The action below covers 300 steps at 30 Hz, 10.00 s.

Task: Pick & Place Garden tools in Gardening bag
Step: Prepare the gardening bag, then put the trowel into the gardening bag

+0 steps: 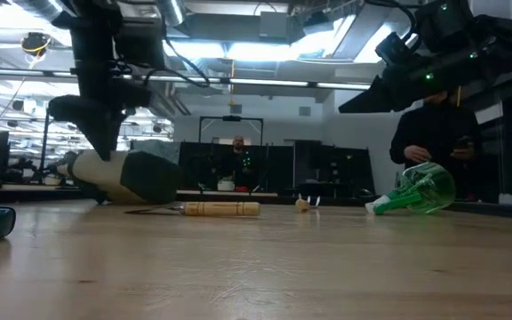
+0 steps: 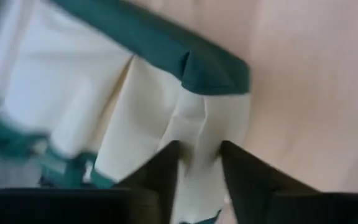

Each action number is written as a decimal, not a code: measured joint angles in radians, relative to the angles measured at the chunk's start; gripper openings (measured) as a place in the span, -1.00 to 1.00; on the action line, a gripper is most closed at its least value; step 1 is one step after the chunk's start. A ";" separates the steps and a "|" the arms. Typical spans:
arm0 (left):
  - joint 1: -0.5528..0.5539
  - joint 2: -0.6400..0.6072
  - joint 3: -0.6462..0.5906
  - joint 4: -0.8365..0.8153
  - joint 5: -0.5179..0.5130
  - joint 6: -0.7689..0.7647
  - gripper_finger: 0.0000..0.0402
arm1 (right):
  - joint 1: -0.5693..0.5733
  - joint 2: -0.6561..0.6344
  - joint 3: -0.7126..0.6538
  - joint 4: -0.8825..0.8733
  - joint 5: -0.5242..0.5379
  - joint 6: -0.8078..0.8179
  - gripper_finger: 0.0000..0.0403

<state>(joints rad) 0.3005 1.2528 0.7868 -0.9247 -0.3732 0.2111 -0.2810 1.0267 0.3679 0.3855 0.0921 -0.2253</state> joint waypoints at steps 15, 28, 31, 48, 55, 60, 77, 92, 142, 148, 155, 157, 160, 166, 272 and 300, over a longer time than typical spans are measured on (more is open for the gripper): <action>-0.239 0.044 0.125 0.093 -0.111 0.149 -0.99 | 0.000 0.007 0.032 0.101 -0.190 0.276 0.15; -0.459 0.088 0.213 0.129 -0.156 0.135 -0.99 | 0.117 0.290 0.298 0.004 -0.441 0.003 0.15; -0.487 0.126 0.213 0.180 -0.159 0.134 -0.99 | 0.142 0.392 0.371 -0.029 -0.442 -0.060 0.15; -0.563 0.152 0.213 0.360 -0.184 0.077 -0.99 | 0.157 0.698 0.534 -0.094 -0.426 -0.225 -0.16; -0.562 0.152 0.213 0.380 -0.181 -0.036 -0.97 | 0.157 0.691 0.535 -0.122 -0.415 -0.268 -0.91; -0.542 0.097 0.263 0.318 -0.176 -0.276 -0.79 | 0.166 0.692 0.535 -0.172 -0.227 -0.340 -0.96; -0.295 -0.101 0.251 0.218 0.147 -0.980 -0.03 | 0.347 0.692 0.534 -0.058 0.232 -0.918 -0.99; -0.185 -0.112 0.250 0.106 0.281 -1.041 0.10 | 0.481 0.691 0.533 0.131 0.463 -1.178 -1.00; -0.185 -0.117 0.291 0.202 0.253 -0.664 -0.99 | 0.458 0.690 0.534 0.225 0.353 -0.788 -0.94; -0.185 -0.117 0.301 0.192 0.159 -0.591 -1.00 | 0.451 0.690 0.535 0.182 0.307 -0.650 -0.93; -0.187 -0.117 0.302 0.161 0.038 -0.526 -1.00 | 0.450 0.690 0.534 0.171 0.326 -0.620 -0.93; -0.193 -0.117 0.302 0.158 0.010 -0.503 -0.99 | 0.449 0.690 0.534 0.173 0.326 -0.619 -0.93; -0.200 -0.117 0.302 0.158 -0.008 -0.479 -1.00 | 0.445 0.690 0.534 0.171 0.326 -0.593 -0.93; -0.221 -0.117 0.302 0.158 -0.066 -0.470 -1.00 | 0.408 0.690 0.535 0.154 0.222 -0.465 -0.86; -0.670 0.240 0.331 0.279 -0.166 -0.582 -0.36 | 0.636 -0.289 -0.007 -0.460 0.302 0.583 -0.04; -0.631 0.240 0.330 0.354 -0.104 -0.450 -0.37 | 0.637 -0.287 -0.044 -0.490 0.143 0.523 -0.04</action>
<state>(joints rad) -0.3309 1.4929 1.1172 -0.5705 -0.4770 -0.2386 0.3562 0.7399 0.3244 -0.1040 0.2355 0.2975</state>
